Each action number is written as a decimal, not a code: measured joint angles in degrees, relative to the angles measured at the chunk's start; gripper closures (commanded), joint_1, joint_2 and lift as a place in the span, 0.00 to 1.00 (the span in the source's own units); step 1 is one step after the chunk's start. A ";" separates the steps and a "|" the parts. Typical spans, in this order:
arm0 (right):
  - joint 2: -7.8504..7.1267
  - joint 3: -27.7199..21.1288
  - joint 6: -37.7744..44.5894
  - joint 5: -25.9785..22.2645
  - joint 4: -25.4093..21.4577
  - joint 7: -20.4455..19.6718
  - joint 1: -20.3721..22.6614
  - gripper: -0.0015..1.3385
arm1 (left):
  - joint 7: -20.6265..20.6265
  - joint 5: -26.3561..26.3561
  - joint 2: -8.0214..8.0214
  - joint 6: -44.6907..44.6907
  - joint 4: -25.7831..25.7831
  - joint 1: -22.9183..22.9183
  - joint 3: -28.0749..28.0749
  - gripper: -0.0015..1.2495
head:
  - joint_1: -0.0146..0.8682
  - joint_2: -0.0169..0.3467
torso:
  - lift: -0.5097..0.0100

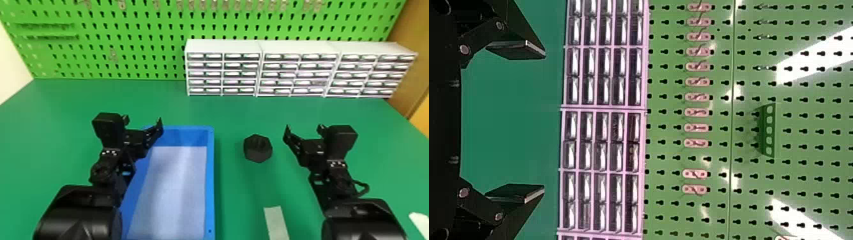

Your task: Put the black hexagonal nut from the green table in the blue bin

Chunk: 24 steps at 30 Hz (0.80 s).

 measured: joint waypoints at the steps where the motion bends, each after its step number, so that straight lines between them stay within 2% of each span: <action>1: 0.03 -0.11 -0.01 0.00 -0.02 0.00 0.10 0.24 | 0.00 -0.08 0.01 0.00 -0.11 0.05 0.18 0.22 | 0.79 0.19 | 0.80; 24: 0.34 -0.56 0.00 0.56 -0.35 0.00 0.23 0.24 | 0.09 -1.80 -0.04 0.59 -2.11 -0.16 1.71 0.22 | 0.79 0.19 | 0.80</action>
